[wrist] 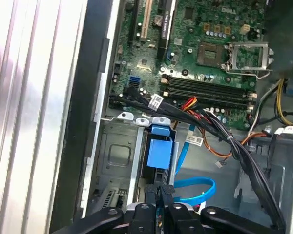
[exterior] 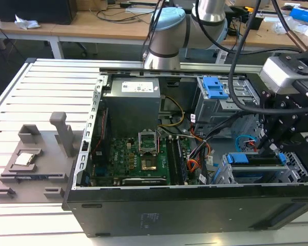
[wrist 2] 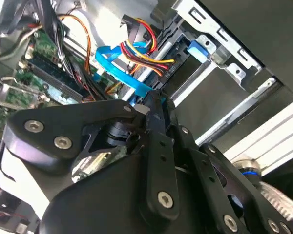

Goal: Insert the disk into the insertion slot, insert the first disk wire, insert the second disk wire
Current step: 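Insert the second disk wire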

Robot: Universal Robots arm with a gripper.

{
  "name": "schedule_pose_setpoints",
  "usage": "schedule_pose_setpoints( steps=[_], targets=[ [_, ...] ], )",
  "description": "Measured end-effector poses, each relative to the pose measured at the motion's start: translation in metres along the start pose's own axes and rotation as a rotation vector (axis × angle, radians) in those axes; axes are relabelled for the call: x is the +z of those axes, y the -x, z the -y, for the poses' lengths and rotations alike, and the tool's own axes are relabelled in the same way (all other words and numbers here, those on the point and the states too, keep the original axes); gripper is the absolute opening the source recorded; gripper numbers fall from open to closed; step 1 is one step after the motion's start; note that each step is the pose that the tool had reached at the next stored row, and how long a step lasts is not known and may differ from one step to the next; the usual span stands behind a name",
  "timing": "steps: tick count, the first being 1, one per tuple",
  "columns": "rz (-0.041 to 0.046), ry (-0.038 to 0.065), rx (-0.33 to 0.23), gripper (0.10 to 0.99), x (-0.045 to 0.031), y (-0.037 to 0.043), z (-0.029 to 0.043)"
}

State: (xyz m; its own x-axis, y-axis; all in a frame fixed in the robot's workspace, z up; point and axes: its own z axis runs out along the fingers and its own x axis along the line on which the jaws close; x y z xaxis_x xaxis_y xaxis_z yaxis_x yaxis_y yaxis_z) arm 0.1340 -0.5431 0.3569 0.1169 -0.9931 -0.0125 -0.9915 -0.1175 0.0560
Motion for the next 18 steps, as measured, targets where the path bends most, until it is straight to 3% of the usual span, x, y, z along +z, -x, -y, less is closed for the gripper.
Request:
schedule_pose_setpoints(
  steps=[1,4,18],
  targets=[
    [0.0024,-0.001,0.045,0.161,0.0018,0.0,0.0001],
    [0.0054,-0.001,0.103,0.161,0.0038,0.0,0.0002],
    [0.0052,-0.001,0.098,0.161,0.0132,0.0039,0.001]
  ],
)
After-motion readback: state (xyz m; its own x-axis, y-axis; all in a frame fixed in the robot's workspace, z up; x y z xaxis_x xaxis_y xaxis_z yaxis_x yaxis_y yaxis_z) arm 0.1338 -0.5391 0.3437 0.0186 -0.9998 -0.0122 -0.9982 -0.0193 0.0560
